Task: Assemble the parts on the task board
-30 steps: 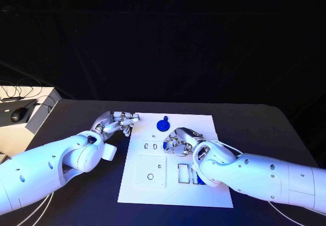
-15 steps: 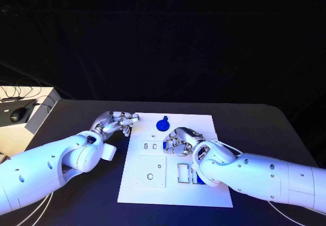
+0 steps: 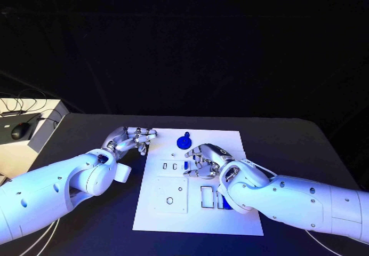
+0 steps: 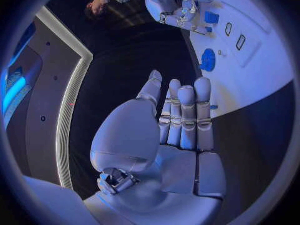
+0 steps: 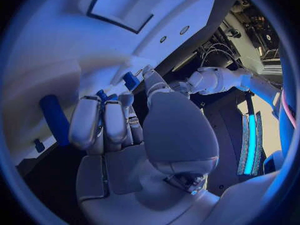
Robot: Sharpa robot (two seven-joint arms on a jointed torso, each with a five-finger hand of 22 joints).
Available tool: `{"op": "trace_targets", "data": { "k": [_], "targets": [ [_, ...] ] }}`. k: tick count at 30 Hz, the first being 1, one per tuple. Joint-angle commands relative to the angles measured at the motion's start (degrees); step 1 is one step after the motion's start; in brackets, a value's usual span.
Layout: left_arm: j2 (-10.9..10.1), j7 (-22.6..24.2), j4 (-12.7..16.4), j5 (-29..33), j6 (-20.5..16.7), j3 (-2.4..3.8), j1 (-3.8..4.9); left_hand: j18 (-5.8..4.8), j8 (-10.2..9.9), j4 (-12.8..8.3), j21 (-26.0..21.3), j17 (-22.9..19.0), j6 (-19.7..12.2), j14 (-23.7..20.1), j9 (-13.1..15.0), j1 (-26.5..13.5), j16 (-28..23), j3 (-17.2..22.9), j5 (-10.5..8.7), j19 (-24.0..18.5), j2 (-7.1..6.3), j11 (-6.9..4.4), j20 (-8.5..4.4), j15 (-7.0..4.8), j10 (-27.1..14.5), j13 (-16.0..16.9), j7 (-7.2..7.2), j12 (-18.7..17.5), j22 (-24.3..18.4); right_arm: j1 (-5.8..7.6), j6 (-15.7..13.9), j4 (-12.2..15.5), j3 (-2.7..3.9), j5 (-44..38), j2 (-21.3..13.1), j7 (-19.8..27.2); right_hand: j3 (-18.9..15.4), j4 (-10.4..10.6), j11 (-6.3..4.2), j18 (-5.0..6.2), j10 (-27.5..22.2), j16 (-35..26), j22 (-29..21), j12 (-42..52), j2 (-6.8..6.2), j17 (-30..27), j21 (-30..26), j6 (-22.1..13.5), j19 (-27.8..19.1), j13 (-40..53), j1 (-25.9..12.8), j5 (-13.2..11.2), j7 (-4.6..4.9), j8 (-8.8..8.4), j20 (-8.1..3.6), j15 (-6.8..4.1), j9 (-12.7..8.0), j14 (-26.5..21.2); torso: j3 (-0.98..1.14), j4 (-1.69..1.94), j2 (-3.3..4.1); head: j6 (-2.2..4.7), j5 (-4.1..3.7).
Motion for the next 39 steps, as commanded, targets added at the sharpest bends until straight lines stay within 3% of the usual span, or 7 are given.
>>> {"op": "trace_targets", "data": {
  "k": [1,3,10,18,29,32,39],
  "targets": [
    [0.04,0.02,-0.06,-0.33,1.06,0.03,-0.03,1.13,0.08,0.21,0.07,-0.07,-0.56,-0.32,0.04,-0.37,0.27,-0.09,0.06,-0.42,-0.32,0.24,0.06,0.04,-0.20,0.26,-0.02,0.51,0.10,0.03,-3.08,0.97,0.08,1.42,-0.61,2.25,-0.33,2.16,0.53,0.46,-0.05,0.32,9.40,0.27,-1.01,0.07,-0.03,-4.87,3.01,-0.23,0.88,-0.32,3.74,-0.49,0.46,0.44,-0.02,0.12,0.02,-0.03,0.01,0.04,0.04],
    [0.06,-0.12,-0.13,-0.49,1.10,0.03,-0.03,1.13,0.07,0.16,0.07,-0.06,-0.60,-0.32,0.03,-0.28,0.30,-0.04,0.07,-0.43,-0.31,0.24,0.06,0.04,-0.31,0.40,-0.01,0.67,0.11,0.11,-3.61,1.71,0.16,2.06,-1.21,2.87,-0.76,3.84,0.55,0.49,-0.12,0.44,9.40,0.64,-1.41,0.05,0.03,-4.82,3.01,-0.66,1.68,-0.14,3.79,-0.40,0.46,0.44,-0.04,0.11,0.00,-0.03,0.00,0.11,0.03],
    [0.13,-1.23,-0.28,-1.44,1.53,0.03,-0.03,1.14,0.28,0.32,0.11,-0.01,-0.19,-0.32,0.11,-0.70,0.42,-0.25,0.06,-0.43,-0.64,0.23,0.06,0.04,-0.18,0.89,-0.13,1.39,0.15,0.45,-5.71,3.59,0.61,6.57,-3.08,6.94,-0.95,4.20,0.56,0.60,-0.20,0.14,9.28,0.77,-1.44,-0.31,-0.46,-3.37,2.92,-0.84,1.21,0.29,3.76,-0.33,0.49,0.45,0.05,0.00,0.03,0.00,0.00,0.08,0.04],
    [0.26,-4.45,-0.30,-4.74,3.24,0.03,-0.02,1.18,0.42,2.04,0.32,0.41,0.15,0.42,0.14,-3.48,1.29,-1.50,0.06,-0.19,-1.98,0.07,0.00,-0.12,0.33,3.33,-0.30,4.59,0.26,1.69,-7.50,4.81,1.25,17.65,-5.45,16.88,-0.81,3.70,0.59,0.65,-0.57,-0.04,9.19,0.82,-0.85,-0.55,-0.94,-3.17,2.87,-1.05,-0.36,0.22,3.76,-0.29,0.47,0.44,0.06,0.01,0.03,0.02,-0.01,0.39,-0.01],
    [0.21,-13.26,0.95,-11.70,7.64,0.08,0.24,0.81,2.32,7.79,7.28,8.59,0.06,7.46,0.47,-10.79,8.62,-2.49,0.07,6.93,-2.97,-0.48,-0.68,-0.90,4.13,6.66,-0.22,8.26,8.78,4.03,-8.44,4.15,2.01,35.46,-8.69,30.20,-2.86,-5.92,-0.06,0.63,-0.98,-0.59,8.99,0.60,6.36,-1.03,-2.09,4.12,2.82,-1.32,-5.79,2.91,2.77,0.20,0.06,-0.05,0.46,0.01,0.14,-0.01,-0.31,0.85,-0.08],
    [0.38,-16.79,1.59,-14.61,9.33,0.11,0.68,0.70,4.33,9.11,9.00,10.69,-0.19,8.99,0.64,-10.92,9.30,-2.16,0.06,8.41,-3.01,-0.80,-0.73,-1.19,5.25,7.81,-0.57,7.88,11.37,4.75,-8.03,3.44,2.14,38.35,-9.52,31.04,-3.50,-7.37,-0.21,0.58,-0.89,-0.60,9.00,0.63,7.37,-0.99,-2.09,4.70,2.83,-1.23,-6.26,3.50,2.58,0.27,-0.04,-0.16,0.50,0.03,0.24,-0.04,-0.55,0.81,-0.03],
    [1.29,-26.43,2.86,-19.51,12.11,0.14,2.21,0.40,5.48,11.16,10.68,12.31,0.15,10.23,0.72,-13.02,9.98,-2.95,0.07,10.05,-1.19,-1.21,-1.02,-1.56,6.47,8.53,-1.01,7.63,13.84,5.61,-6.54,2.13,2.27,42.37,-11.03,31.69,-4.49,-9.09,-0.38,0.48,-0.68,-0.54,9.04,0.67,9.14,-0.85,-1.92,5.51,2.88,-0.99,-6.71,4.37,2.34,0.39,-0.20,-0.30,0.53,0.09,0.54,-0.14,-0.87,0.74,0.16]
  ]
}}
